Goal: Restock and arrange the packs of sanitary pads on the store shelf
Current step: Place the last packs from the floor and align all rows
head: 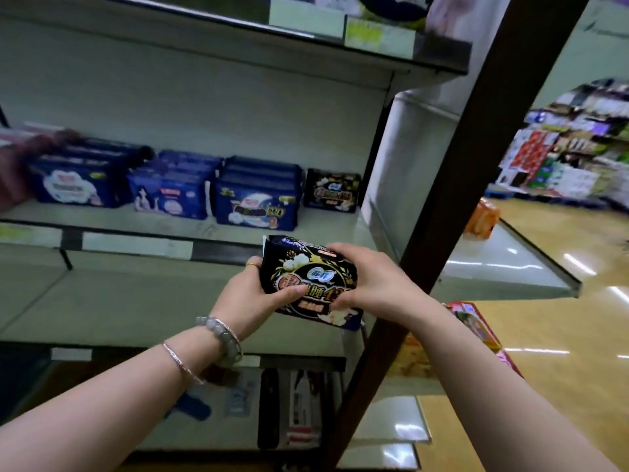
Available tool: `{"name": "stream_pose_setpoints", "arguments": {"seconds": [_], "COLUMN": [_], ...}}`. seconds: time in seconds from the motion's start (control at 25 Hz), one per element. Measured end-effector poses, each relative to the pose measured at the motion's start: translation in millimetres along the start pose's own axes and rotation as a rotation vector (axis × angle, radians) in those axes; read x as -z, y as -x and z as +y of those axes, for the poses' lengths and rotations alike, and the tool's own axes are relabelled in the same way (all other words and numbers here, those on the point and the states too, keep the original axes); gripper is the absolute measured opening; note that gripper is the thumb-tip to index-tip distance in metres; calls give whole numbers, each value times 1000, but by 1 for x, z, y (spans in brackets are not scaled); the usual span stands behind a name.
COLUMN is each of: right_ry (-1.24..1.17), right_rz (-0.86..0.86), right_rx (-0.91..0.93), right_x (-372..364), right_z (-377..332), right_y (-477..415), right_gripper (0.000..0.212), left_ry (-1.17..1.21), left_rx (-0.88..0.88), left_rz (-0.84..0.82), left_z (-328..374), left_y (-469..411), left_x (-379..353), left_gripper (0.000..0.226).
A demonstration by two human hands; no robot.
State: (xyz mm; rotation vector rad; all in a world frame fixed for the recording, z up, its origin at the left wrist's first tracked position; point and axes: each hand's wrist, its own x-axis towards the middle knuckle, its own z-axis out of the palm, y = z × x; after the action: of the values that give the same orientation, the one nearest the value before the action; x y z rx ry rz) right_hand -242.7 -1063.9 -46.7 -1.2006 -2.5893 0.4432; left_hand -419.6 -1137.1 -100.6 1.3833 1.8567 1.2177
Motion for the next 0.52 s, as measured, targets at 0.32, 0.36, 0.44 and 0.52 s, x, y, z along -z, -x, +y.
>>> {"name": "stream_pose_setpoints", "arguments": {"seconds": [0.32,0.36,0.44,0.52], "right_ry": [287,339,398,397], "right_rz": [205,241,265,258], "right_rx": [-99,-150,-238,-294], "right_x": [-5,-12,-23,-30], "right_z": [62,71,82,86], "right_y": [-109,-126,-159,-187], "right_gripper": [71,64,53,50], "left_ry": [-313,-385,-471,-561], "left_rx": [-93,-109,-135,-145], "left_rz": [-44,-33,34,71], "left_z": [28,30,34,32], "left_y": [-100,-114,-142,-164], "left_x": [-9,-7,-2,-1], "left_gripper": [62,67,66,67]}}
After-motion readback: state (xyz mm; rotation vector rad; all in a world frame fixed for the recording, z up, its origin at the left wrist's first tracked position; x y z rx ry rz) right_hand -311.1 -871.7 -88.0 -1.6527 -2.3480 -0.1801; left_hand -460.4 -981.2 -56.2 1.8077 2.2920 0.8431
